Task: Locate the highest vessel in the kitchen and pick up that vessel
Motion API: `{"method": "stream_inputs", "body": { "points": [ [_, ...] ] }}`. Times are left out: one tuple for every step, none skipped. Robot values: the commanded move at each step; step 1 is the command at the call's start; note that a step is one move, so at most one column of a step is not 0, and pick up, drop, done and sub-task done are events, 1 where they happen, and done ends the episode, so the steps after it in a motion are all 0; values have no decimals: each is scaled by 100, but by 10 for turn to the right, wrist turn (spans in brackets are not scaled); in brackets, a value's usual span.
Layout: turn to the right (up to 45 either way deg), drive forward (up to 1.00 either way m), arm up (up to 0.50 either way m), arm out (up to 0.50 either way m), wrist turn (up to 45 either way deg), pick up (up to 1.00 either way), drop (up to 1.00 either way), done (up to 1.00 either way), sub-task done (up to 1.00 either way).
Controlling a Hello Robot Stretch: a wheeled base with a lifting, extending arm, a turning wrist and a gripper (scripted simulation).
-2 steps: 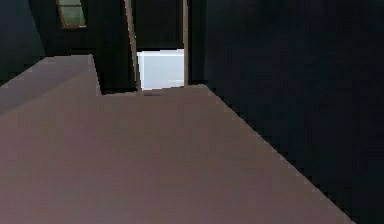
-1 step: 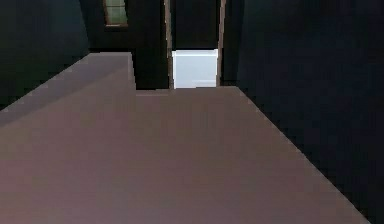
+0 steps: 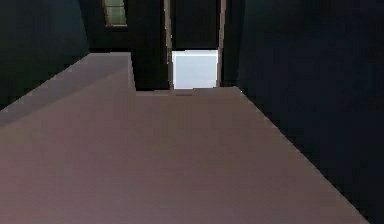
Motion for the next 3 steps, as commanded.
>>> {"method": "stream_inputs", "body": {
  "points": [
    [-450, 0, 0, 0, 0, 0, 0, 0, 0],
    [-210, 0, 0, 0, 0, 0, 0, 0, 0],
    [0, 65, 0, 0, 0, 0, 0, 0, 0]
  ]
}}
